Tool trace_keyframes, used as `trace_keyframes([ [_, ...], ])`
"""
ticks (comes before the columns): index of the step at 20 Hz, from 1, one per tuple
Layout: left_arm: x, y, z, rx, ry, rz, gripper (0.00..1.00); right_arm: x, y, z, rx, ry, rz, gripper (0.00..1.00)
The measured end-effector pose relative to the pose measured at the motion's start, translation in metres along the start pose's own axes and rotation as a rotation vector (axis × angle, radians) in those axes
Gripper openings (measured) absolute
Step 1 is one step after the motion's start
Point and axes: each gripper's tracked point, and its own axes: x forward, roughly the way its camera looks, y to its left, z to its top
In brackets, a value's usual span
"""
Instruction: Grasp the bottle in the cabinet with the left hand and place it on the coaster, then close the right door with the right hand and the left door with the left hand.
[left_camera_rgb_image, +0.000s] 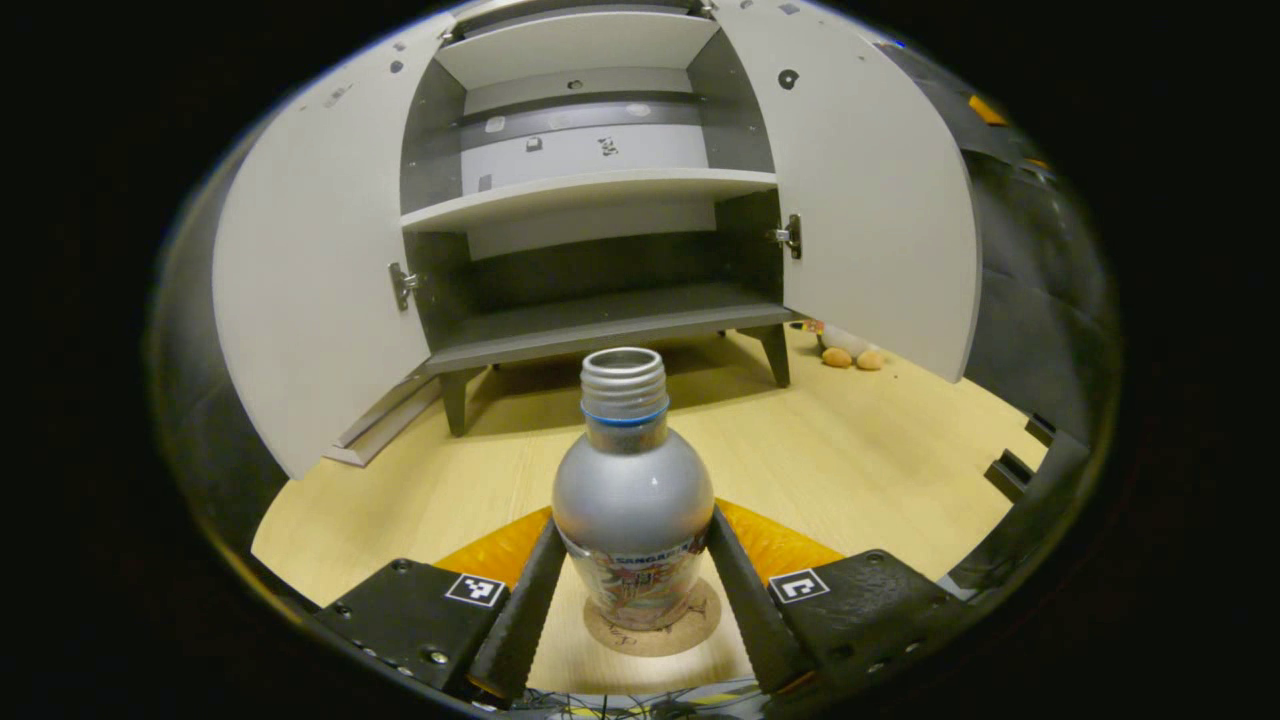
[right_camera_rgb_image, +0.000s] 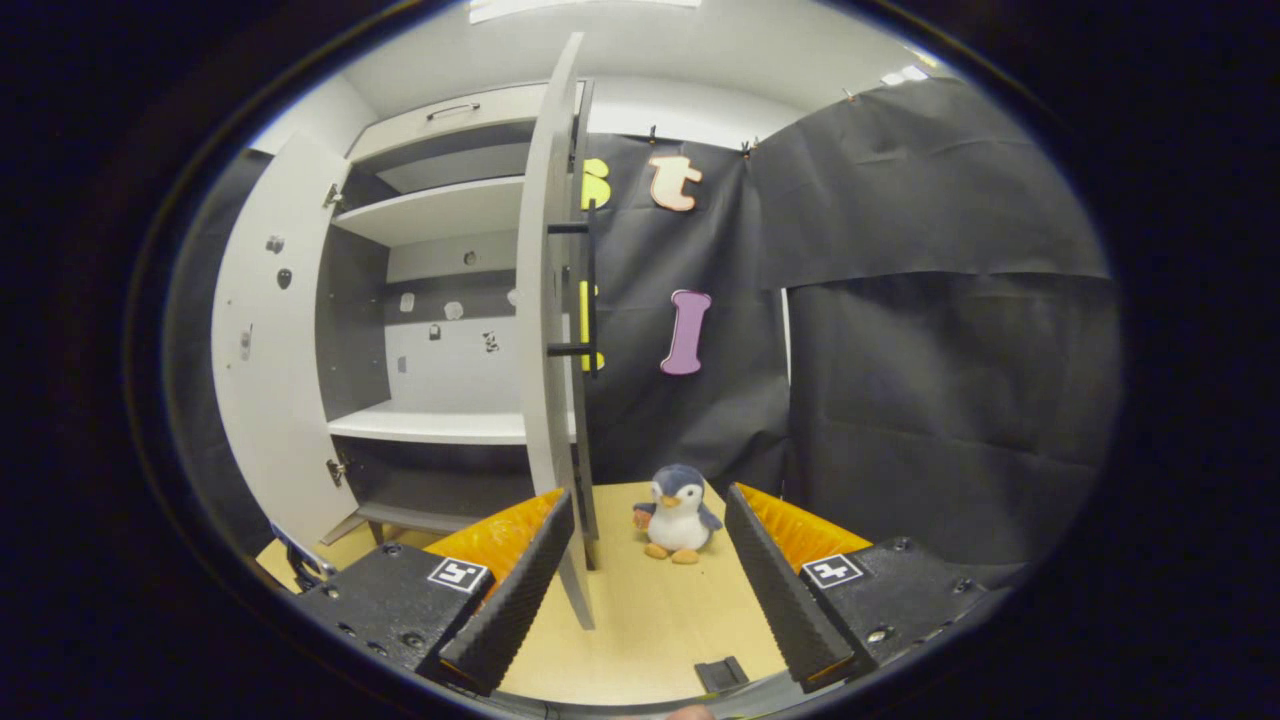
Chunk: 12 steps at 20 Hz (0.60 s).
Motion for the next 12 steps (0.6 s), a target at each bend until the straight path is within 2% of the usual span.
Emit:
trace_keyframes([
  [6,-0.011,0.008,0.001,0.007,0.031,0.026,0.86,0.005,-0.022,0.012,0.014,-0.035,-0.021,0.99],
  [12,-0.024,0.011,0.006,-0.026,0.076,0.031,0.98,0.019,-0.032,0.041,0.017,-0.088,-0.017,0.99],
])
